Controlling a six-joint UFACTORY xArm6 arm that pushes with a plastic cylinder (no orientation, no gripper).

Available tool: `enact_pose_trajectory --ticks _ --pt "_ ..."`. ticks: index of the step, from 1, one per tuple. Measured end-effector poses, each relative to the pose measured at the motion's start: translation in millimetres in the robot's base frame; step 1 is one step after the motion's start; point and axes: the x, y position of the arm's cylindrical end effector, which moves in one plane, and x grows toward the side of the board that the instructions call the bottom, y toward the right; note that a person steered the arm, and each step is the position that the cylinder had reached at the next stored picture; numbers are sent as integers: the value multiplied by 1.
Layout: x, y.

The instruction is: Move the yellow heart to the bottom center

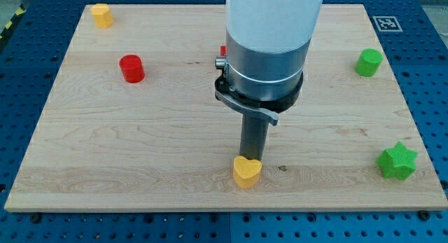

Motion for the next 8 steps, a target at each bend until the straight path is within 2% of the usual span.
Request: enact_pose_trajectory --ticks 1,3,5,7,8 --pt "-17 0" --pt "-21 1" --pt "-88 -1" --pt "-88 44" --pt "-88 45"
